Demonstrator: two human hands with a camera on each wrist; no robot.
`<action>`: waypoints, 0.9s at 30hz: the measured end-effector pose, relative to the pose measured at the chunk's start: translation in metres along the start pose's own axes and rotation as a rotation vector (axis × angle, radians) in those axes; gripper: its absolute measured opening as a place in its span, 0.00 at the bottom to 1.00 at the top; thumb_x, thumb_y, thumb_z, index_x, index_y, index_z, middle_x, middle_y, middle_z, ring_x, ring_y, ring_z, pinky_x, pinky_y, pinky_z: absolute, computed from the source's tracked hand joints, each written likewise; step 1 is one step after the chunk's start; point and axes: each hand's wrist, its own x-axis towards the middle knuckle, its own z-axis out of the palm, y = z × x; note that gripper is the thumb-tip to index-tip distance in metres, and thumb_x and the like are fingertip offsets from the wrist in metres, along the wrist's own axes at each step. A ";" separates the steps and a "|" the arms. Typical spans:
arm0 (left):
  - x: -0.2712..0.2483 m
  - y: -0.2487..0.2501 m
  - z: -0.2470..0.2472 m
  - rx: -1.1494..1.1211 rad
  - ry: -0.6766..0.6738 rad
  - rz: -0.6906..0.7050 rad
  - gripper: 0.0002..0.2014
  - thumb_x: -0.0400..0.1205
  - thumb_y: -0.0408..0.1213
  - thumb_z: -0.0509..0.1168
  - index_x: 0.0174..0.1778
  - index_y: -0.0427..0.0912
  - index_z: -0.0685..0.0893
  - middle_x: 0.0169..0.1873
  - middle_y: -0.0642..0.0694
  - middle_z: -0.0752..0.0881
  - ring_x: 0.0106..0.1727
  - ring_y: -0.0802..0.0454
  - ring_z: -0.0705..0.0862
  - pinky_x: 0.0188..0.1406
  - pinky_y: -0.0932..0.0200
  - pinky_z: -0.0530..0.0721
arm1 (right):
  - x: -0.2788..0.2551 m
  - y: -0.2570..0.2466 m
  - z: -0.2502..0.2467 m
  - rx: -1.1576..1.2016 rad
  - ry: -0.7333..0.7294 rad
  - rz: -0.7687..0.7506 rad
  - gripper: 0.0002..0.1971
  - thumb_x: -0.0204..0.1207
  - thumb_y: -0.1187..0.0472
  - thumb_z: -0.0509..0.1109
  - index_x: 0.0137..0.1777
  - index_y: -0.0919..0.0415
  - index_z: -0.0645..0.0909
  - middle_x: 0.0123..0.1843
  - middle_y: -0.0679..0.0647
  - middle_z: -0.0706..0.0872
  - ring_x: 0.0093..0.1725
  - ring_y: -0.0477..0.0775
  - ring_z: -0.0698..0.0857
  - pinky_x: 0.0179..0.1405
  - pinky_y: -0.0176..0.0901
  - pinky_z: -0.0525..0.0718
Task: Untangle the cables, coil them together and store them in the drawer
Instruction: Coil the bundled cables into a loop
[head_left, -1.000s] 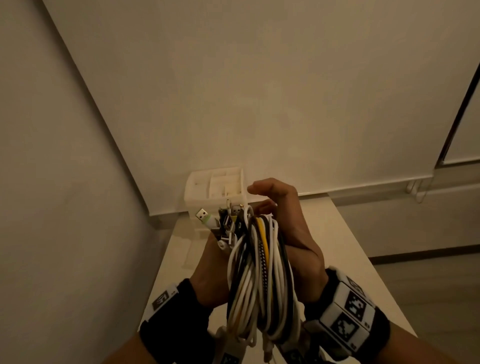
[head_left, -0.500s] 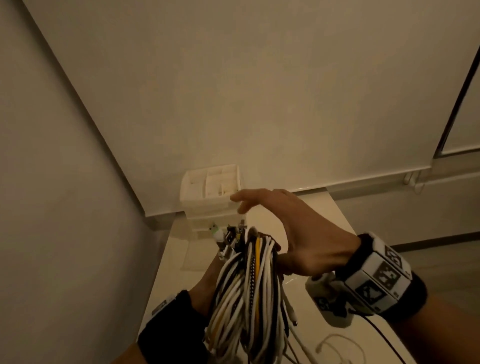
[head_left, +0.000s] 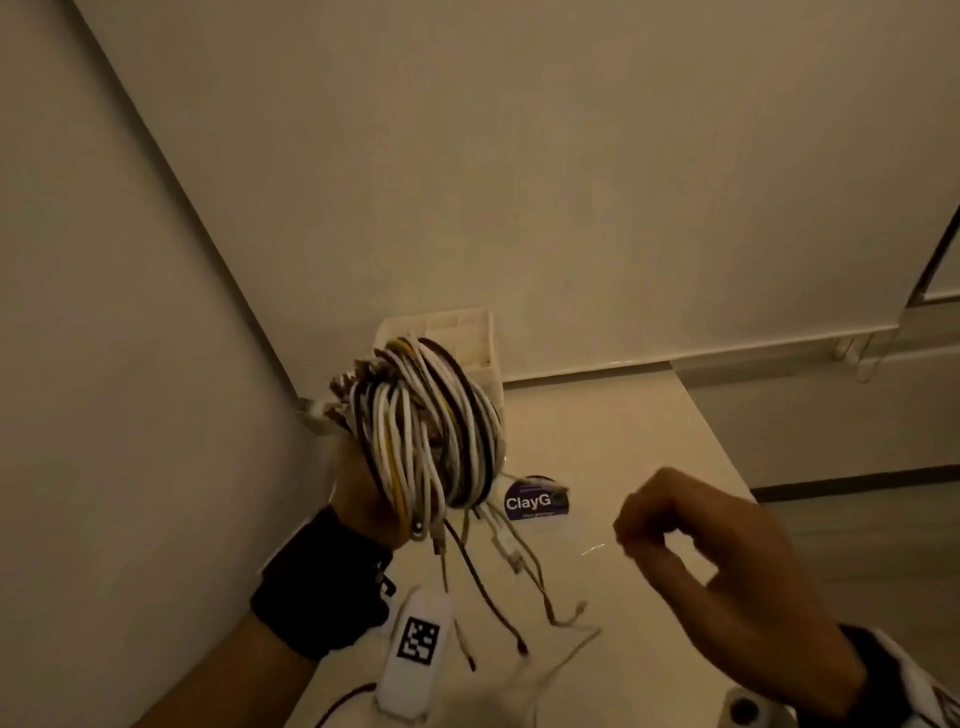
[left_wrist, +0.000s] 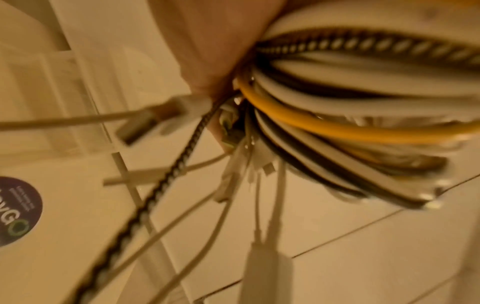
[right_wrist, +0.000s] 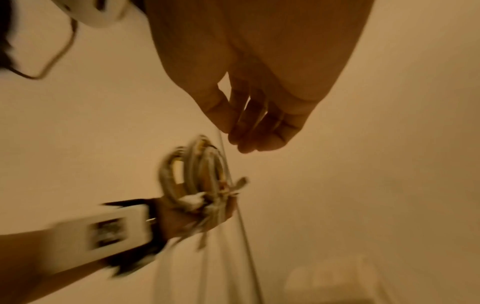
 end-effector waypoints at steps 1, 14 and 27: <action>0.002 0.003 0.004 -0.019 0.034 0.027 0.18 0.72 0.55 0.74 0.41 0.42 0.94 0.42 0.42 0.92 0.45 0.50 0.92 0.40 0.54 0.90 | -0.008 -0.005 0.003 0.041 -0.098 0.002 0.05 0.72 0.61 0.66 0.42 0.50 0.82 0.37 0.40 0.84 0.37 0.43 0.85 0.38 0.28 0.80; -0.005 -0.017 0.029 -0.020 0.118 0.122 0.16 0.71 0.52 0.63 0.35 0.49 0.94 0.40 0.46 0.92 0.39 0.47 0.91 0.31 0.52 0.90 | 0.035 0.000 0.120 1.099 0.012 0.612 0.38 0.62 0.58 0.80 0.74 0.52 0.73 0.72 0.51 0.82 0.73 0.53 0.79 0.71 0.51 0.76; -0.016 -0.055 -0.011 0.105 0.316 0.122 0.23 0.85 0.52 0.49 0.46 0.45 0.87 0.40 0.41 0.88 0.43 0.44 0.86 0.45 0.50 0.84 | 0.050 -0.006 0.075 0.175 0.186 0.538 0.05 0.85 0.58 0.59 0.55 0.53 0.75 0.39 0.49 0.86 0.38 0.44 0.86 0.45 0.50 0.87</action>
